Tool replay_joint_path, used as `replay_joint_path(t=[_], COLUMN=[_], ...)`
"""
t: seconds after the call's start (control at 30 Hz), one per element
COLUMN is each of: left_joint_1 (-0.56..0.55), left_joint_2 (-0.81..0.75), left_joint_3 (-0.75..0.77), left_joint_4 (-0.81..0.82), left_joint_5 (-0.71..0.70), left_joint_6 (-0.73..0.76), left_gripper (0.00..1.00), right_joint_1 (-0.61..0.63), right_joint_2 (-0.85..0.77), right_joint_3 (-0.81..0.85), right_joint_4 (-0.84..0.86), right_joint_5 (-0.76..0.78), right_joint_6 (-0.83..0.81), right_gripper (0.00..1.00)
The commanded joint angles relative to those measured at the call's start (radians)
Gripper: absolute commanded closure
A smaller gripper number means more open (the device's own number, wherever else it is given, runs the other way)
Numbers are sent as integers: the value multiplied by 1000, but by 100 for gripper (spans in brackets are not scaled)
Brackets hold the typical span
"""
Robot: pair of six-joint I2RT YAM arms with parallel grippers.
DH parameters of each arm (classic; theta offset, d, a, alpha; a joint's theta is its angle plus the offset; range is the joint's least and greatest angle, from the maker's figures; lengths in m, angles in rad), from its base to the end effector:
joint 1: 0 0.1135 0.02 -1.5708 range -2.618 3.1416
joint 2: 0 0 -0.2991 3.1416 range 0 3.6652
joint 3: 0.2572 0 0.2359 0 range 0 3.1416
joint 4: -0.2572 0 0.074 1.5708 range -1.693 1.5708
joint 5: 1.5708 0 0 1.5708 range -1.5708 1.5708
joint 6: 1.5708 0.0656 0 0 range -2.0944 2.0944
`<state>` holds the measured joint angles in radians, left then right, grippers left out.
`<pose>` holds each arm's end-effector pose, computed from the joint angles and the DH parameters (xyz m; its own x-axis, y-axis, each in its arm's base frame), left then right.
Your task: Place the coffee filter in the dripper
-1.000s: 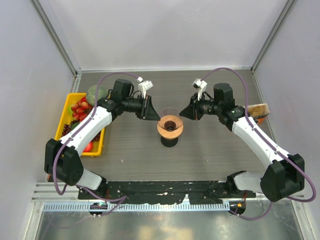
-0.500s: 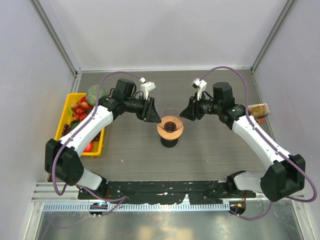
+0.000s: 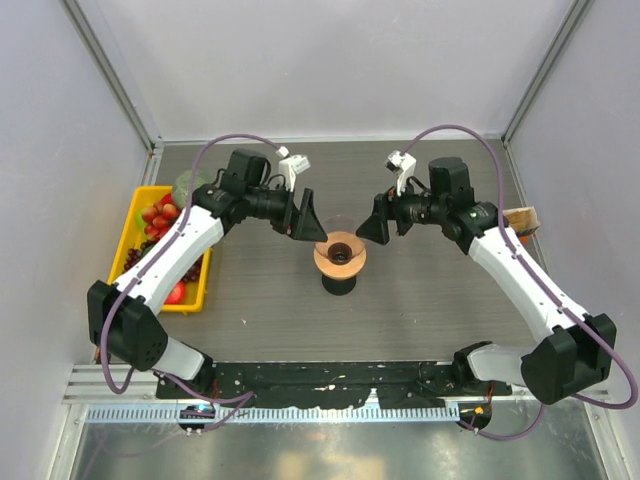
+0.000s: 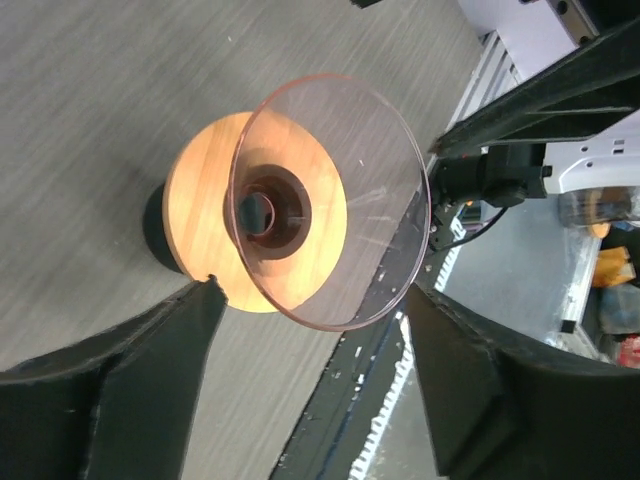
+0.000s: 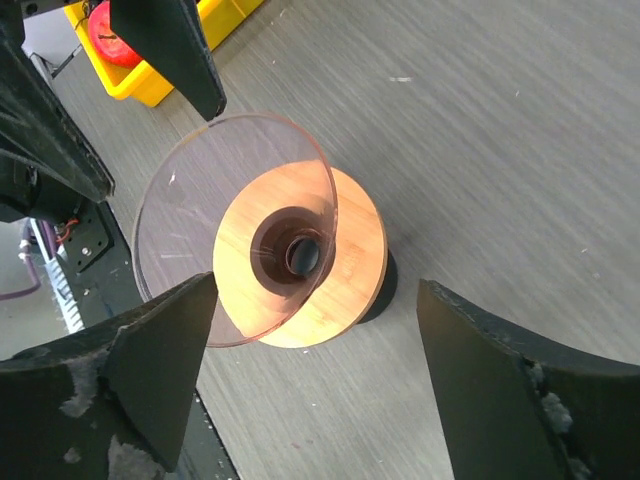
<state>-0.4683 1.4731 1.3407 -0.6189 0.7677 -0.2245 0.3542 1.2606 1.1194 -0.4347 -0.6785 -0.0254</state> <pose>0.2592 -0.1821 0.3578 -0.7669 0.2084 -0.6069 0.6225 0.4712 -0.6248 0.2370 0.1315 0.3575 -0.4912 -0.2027 -0.8471 -0.7765 0.5427 0.3204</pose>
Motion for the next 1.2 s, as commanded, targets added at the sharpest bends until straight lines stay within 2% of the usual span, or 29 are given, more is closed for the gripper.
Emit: replay_joint_path(t=[0.0, 0.03, 0.07, 0.17, 0.27, 0.3, 0.33, 0.4, 0.5, 0.53, 0.6, 0.87, 1.03, 1.17], left_joint_1=[48, 63, 82, 137, 151, 151, 151, 151, 149, 149, 149, 149, 149, 149], left_joint_2=[-89, -112, -135, -204, -292, -325, -353, -402, -457, -473, -485, -490, -487, -484], left_joint_3=[69, 72, 72, 45, -14, -44, -70, -112, -141, -147, -156, -228, -242, -230], left_joint_4=[25, 27, 28, 24, 10, 10, 11, 4, -45, -60, -97, -148, -168, -199], left_joint_5=[1, 2, 2, 22, 1, 1, 1, 10, 21, 27, 51, 107, 176, 206], left_joint_6=[-4, -6, -7, 31, 132, 167, 192, 259, 353, 385, 442, 547, 568, 593], left_gripper=[9, 5, 1, 1, 1, 1, 1, 1, 1, 1, 1, 1, 1, 1], right_joint_1=[-18, -27, -55, -145, -317, -340, -416, -460, -529, -546, -584, -692, -710, -712], right_joint_2=[-82, -92, -110, -162, -202, -202, -195, -158, -109, -96, -67, 85, 164, 203], right_joint_3=[117, 129, 147, 171, 218, 247, 261, 321, 350, 347, 347, 433, 454, 458], right_joint_4=[-56, -93, -122, -193, -326, -357, -431, -551, -615, -604, -593, -573, -565, -549], right_joint_5=[10, 4, -3, -58, -92, -76, -55, 43, 215, 238, 334, 464, 500, 511], right_joint_6=[-80, -105, -125, -220, -341, -438, -482, -649, -847, -908, -994, -1264, -1366, -1403], right_gripper=[7, 2, 1, 4, 4, 4, 5, 4, 0, 7, 14, 42, 53, 54])
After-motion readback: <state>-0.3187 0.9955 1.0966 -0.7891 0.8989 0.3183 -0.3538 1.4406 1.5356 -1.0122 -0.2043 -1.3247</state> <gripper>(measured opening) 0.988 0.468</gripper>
